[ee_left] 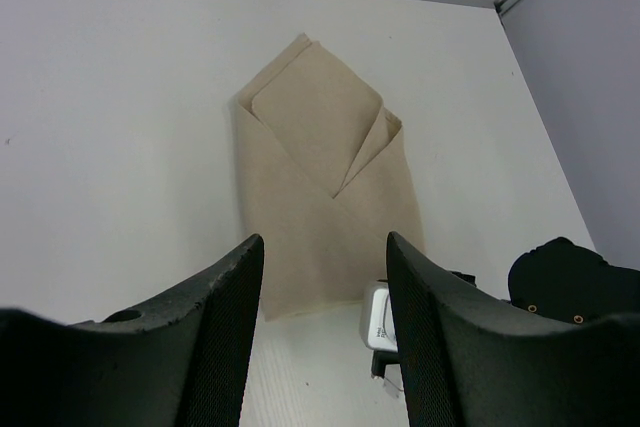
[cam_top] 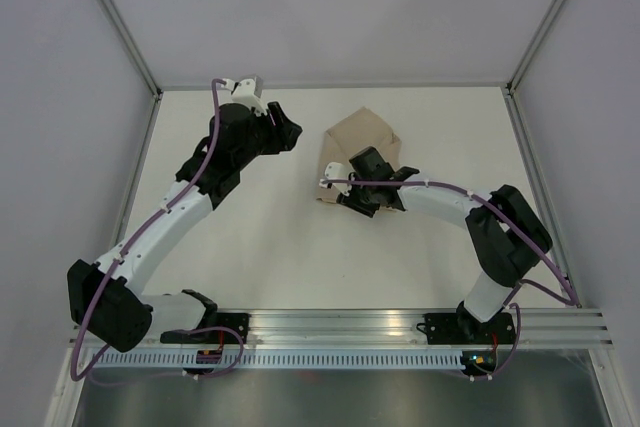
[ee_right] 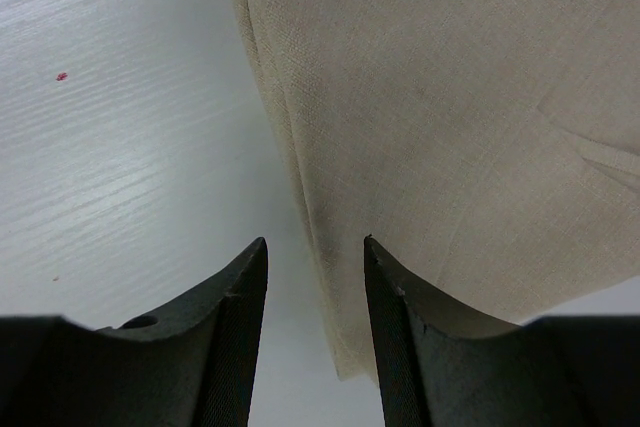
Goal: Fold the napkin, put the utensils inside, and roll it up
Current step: Roll the napkin at the center of the board.
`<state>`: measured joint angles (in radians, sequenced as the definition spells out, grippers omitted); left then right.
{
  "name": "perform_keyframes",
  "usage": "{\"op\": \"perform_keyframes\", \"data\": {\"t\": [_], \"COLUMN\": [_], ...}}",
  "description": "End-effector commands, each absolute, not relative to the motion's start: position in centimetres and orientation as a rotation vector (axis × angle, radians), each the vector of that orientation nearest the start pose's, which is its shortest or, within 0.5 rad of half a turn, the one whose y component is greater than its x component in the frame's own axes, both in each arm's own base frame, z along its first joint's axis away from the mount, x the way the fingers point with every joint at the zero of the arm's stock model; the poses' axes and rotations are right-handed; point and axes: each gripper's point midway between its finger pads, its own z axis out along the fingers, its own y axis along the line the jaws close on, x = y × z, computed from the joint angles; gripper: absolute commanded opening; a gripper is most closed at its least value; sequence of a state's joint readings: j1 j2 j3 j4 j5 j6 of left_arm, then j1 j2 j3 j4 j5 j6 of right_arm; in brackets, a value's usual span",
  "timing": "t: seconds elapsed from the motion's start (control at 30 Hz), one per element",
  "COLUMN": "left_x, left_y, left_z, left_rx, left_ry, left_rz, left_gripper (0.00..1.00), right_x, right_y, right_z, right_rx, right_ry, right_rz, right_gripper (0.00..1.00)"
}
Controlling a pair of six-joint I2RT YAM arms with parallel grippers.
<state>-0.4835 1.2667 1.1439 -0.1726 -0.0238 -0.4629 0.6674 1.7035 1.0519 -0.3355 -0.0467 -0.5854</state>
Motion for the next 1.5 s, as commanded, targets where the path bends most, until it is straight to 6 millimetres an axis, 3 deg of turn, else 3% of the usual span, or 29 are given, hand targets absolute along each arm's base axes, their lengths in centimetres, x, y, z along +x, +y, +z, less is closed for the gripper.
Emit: {"op": "perform_keyframes", "data": {"t": [0.0,0.47,1.1,1.33,1.47], "left_x": [36.8,37.4,37.1,37.1,37.3], "left_y": [-21.0,-21.4,-22.4,-22.7,-22.8], "left_z": [29.2,27.6,23.8,22.7,22.8], "left_rx": [0.049,0.056,0.114,0.128,0.134], "left_ry": [1.876,1.897,1.959,1.972,1.964], "left_rz": [-0.625,-0.617,-0.649,-0.658,-0.659], "left_gripper": [0.58,0.58,0.58,0.58,0.59], "right_x": [32.6,33.2,32.0,31.2,30.9], "right_y": [23.2,23.2,21.8,21.6,21.5], "right_z": [4.1,2.0,-1.1,-2.1,-2.6], "right_rx": [-1.519,-1.541,-1.596,-1.634,-1.651], "right_ry": [2.04,2.037,2.056,2.072,2.083], "right_rz": [0.038,-0.03,-0.061,-0.032,-0.028], "right_gripper": [0.5,0.5,0.5,0.42,0.32]}}
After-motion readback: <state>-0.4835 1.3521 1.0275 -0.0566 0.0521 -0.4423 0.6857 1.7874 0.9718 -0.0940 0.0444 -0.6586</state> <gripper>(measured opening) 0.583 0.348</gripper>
